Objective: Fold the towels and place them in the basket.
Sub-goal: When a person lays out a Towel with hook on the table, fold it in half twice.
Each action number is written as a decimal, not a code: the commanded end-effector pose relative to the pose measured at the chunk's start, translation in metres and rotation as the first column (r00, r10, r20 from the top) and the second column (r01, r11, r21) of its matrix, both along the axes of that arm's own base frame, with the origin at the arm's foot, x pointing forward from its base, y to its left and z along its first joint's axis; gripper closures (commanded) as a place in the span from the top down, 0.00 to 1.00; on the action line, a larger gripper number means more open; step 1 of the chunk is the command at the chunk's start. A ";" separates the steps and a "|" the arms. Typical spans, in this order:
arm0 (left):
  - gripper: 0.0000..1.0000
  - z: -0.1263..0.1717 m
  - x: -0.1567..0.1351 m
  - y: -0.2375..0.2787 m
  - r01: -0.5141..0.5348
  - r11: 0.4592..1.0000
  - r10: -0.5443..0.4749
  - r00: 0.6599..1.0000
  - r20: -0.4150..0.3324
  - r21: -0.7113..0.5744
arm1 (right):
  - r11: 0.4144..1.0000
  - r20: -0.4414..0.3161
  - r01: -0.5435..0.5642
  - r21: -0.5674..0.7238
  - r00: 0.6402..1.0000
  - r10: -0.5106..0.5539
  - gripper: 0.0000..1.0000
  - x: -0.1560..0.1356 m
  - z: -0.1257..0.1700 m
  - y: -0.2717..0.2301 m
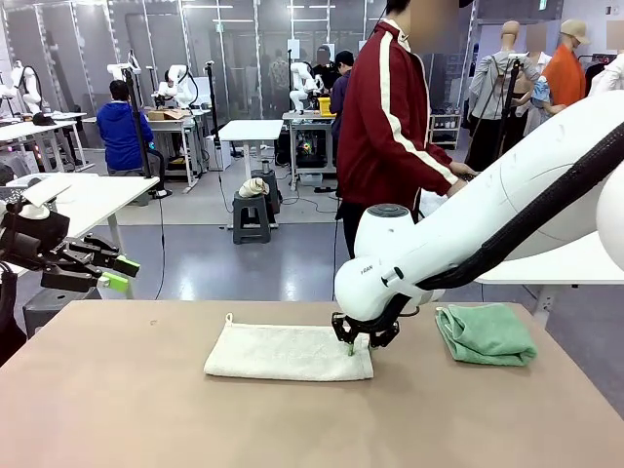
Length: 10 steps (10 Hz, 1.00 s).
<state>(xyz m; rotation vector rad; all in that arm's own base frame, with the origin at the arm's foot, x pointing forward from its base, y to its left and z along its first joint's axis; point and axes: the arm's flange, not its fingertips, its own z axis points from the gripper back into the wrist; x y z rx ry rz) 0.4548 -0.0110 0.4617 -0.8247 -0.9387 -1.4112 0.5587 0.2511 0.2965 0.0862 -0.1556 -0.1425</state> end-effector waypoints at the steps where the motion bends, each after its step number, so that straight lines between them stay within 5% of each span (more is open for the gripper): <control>1: 0.48 0.001 -0.002 0.000 0.005 1.000 -0.005 1.000 0.003 -0.019 | 0.999 -0.001 0.040 -0.023 0.999 -0.040 0.00 0.004 -0.002 0.005; 2: 0.48 0.001 -0.002 0.000 0.005 1.000 -0.005 1.000 0.003 -0.019 | 0.999 -0.003 0.040 -0.024 0.999 -0.040 0.06 0.004 -0.001 0.005; 3: 0.48 0.001 -0.002 0.000 0.005 1.000 -0.005 1.000 0.003 -0.019 | 0.999 -0.007 0.038 -0.019 0.999 -0.038 0.00 0.004 -0.002 0.003; 10: 0.48 0.001 -0.002 0.000 0.005 1.000 -0.005 1.000 0.003 -0.019 | 0.999 -0.006 0.036 -0.026 0.999 -0.036 0.01 0.000 -0.004 -0.009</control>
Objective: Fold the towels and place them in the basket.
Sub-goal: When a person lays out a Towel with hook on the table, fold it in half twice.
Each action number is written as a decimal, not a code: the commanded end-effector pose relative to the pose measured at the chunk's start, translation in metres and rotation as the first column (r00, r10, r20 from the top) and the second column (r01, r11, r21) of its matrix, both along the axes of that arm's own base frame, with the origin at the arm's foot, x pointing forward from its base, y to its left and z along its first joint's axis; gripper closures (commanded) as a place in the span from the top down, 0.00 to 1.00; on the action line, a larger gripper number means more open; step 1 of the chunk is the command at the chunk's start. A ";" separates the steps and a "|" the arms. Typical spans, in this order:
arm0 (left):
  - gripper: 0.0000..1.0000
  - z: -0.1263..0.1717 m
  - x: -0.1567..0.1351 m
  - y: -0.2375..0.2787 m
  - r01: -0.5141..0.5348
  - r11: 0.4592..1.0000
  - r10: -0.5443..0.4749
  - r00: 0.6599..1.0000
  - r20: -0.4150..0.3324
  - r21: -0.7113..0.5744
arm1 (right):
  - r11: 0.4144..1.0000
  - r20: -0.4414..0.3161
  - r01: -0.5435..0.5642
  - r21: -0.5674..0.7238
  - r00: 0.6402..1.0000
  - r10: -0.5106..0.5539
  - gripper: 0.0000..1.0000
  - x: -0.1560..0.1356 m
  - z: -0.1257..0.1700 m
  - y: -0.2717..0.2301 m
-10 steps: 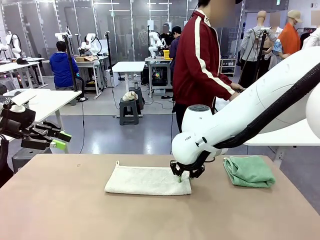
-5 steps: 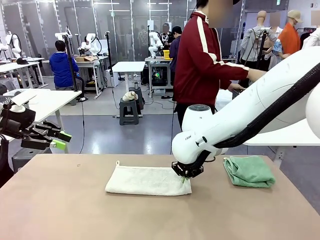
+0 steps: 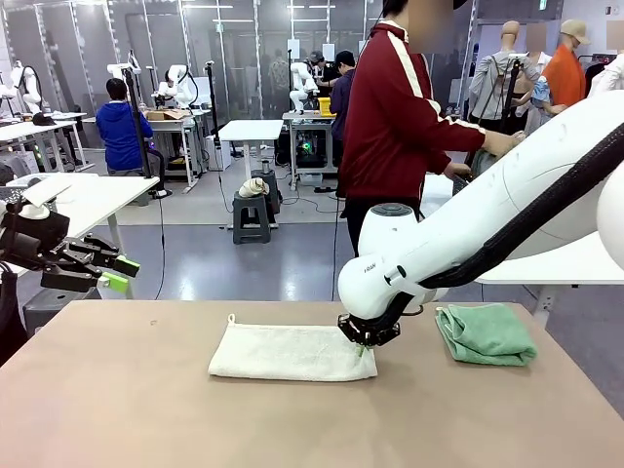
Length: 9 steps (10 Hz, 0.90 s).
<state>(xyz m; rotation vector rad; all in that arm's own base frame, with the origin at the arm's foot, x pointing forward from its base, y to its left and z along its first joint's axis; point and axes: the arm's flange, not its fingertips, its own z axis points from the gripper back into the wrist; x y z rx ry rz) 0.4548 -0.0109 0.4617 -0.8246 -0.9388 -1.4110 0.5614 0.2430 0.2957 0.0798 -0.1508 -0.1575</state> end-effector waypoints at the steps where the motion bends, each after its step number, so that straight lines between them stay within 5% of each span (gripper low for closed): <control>1: 0.48 0.001 -0.002 0.000 0.005 1.000 -0.005 1.000 0.003 -0.019 | 1.000 -0.005 0.019 -0.025 1.000 -0.019 0.01 -0.002 -0.005 0.000; 2: 0.48 0.001 -0.002 0.000 0.005 1.000 -0.005 1.000 0.003 -0.019 | 0.999 -0.004 0.017 -0.028 1.000 -0.017 0.23 -0.002 -0.004 0.000; 3: 0.48 0.001 -0.002 0.000 0.005 1.000 -0.005 1.000 0.003 -0.019 | 0.999 0.000 0.015 -0.034 1.000 -0.015 0.23 -0.003 -0.003 0.002; 4: 0.48 0.001 -0.002 0.000 0.005 1.000 -0.005 1.000 0.003 -0.019 | 0.999 0.007 0.015 -0.046 1.000 -0.015 0.43 -0.004 -0.002 0.003; 5: 0.48 0.001 -0.002 0.000 0.005 1.000 -0.005 1.000 0.003 -0.019 | 0.998 0.010 0.016 -0.060 1.000 -0.015 0.27 -0.004 -0.001 0.004; 6: 0.48 0.001 -0.002 0.000 0.005 1.000 -0.005 1.000 0.003 -0.019 | 0.997 0.013 0.018 -0.070 1.000 -0.017 0.63 -0.005 -0.001 0.004; 7: 0.48 0.001 -0.002 0.000 0.005 1.000 -0.005 1.000 0.003 -0.019 | 0.996 0.024 0.011 -0.088 1.000 -0.009 0.45 -0.005 -0.002 0.005; 9: 0.48 0.001 -0.002 0.000 0.005 1.000 -0.005 1.000 0.003 -0.019 | 0.992 0.041 0.004 -0.126 0.999 0.001 0.45 -0.006 -0.001 0.007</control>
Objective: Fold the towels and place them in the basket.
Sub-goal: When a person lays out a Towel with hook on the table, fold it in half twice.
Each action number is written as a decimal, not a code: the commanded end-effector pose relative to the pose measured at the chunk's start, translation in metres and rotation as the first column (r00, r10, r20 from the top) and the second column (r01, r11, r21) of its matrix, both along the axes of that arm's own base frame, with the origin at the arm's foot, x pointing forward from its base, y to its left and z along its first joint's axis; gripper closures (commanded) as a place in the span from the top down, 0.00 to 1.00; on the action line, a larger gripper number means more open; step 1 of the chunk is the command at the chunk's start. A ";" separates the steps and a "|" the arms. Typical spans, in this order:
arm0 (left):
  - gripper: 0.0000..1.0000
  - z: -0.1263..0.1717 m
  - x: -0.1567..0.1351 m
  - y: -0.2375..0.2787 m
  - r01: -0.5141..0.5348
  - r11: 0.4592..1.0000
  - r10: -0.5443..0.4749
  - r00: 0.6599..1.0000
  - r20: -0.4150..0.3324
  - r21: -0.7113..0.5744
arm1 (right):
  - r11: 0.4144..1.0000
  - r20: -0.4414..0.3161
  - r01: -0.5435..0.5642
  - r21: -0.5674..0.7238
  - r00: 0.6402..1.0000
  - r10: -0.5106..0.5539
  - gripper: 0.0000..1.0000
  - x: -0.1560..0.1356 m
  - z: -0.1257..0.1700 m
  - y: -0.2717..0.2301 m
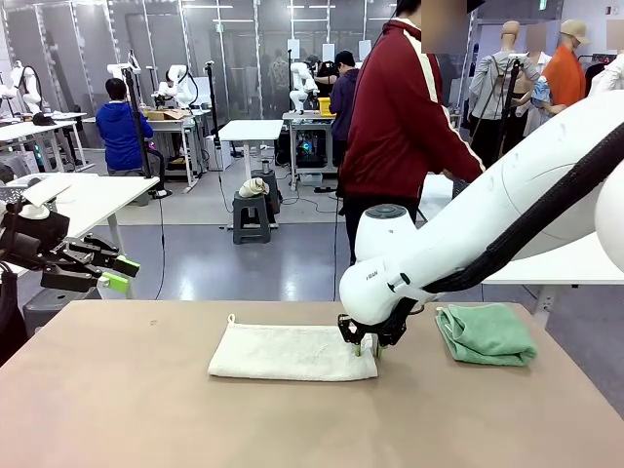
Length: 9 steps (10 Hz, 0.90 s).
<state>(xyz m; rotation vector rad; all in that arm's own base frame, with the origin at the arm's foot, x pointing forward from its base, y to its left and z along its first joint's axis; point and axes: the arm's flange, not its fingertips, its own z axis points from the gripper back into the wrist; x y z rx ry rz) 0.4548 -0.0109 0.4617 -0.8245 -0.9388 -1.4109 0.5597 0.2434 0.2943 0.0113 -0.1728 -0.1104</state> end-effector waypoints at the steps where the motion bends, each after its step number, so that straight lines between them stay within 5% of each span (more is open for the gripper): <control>1: 0.48 0.001 -0.002 0.000 0.005 1.000 -0.005 1.000 0.003 -0.019 | 0.997 0.026 0.042 -0.058 0.999 -0.041 0.45 -0.004 0.001 0.008; 4: 0.48 0.001 -0.002 0.000 0.005 1.000 -0.005 1.000 0.003 -0.019 | 0.999 -0.003 0.031 -0.032 1.000 -0.031 0.45 0.000 -0.006 0.007; 9: 0.48 0.001 -0.002 0.000 0.005 1.000 -0.005 1.000 0.003 -0.019 | 0.999 -0.024 0.026 -0.022 0.999 -0.027 0.00 0.002 -0.005 0.007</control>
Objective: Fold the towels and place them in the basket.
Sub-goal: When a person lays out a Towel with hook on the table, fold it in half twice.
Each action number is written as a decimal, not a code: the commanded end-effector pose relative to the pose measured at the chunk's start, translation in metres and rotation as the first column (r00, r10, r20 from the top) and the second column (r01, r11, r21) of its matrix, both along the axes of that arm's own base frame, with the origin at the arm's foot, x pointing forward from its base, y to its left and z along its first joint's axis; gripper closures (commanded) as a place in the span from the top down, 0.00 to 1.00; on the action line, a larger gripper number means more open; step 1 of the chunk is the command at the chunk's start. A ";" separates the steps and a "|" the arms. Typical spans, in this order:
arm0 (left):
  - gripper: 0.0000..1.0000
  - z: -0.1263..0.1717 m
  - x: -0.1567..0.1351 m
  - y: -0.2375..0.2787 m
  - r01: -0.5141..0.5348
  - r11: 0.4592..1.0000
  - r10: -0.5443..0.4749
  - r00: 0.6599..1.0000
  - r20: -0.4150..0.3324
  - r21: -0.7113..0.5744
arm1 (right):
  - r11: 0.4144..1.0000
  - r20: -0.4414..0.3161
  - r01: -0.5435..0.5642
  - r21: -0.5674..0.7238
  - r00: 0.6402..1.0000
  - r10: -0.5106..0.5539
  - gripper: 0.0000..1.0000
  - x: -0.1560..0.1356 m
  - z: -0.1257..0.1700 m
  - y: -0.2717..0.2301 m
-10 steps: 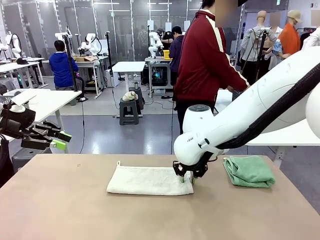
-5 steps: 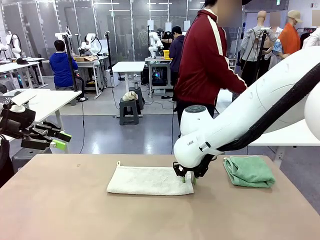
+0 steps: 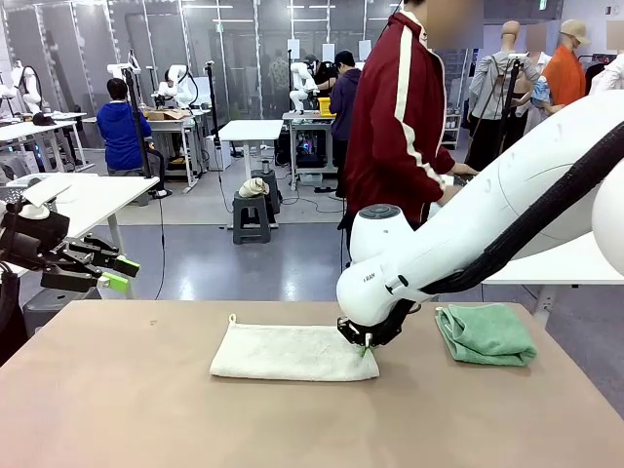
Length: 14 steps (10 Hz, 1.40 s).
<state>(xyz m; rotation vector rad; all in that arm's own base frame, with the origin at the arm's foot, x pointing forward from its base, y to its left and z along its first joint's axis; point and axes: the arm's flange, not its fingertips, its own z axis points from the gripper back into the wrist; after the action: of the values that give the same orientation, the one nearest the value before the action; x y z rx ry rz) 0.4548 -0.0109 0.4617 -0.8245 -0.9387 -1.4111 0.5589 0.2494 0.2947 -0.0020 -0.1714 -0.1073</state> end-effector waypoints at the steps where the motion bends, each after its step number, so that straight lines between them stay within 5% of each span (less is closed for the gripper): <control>1: 0.48 0.001 -0.002 0.000 0.005 1.000 -0.005 1.000 0.003 -0.019 | 1.000 -0.023 0.030 -0.009 0.999 -0.030 0.00 0.003 -0.005 0.000; 5: 0.48 0.001 -0.002 0.000 0.005 1.000 -0.005 1.000 0.003 -0.019 | 1.000 -0.032 0.018 0.003 0.999 -0.018 0.00 0.004 0.000 -0.006; 9: 0.48 0.001 -0.002 0.000 0.005 1.000 -0.005 1.000 0.003 -0.019 | 0.997 -0.010 -0.072 -0.022 0.997 0.071 0.00 -0.008 0.046 -0.048; 14: 0.48 0.001 -0.002 0.000 0.005 1.000 -0.005 1.000 0.003 -0.019 | 0.974 0.006 -0.171 -0.148 0.985 0.174 0.00 -0.005 0.089 0.028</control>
<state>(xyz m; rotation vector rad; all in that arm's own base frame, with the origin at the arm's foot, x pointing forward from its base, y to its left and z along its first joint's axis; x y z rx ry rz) 0.4548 -0.0113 0.4617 -0.8247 -0.9382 -1.4117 0.5455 0.2547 0.3797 -0.0766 -0.1837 0.0719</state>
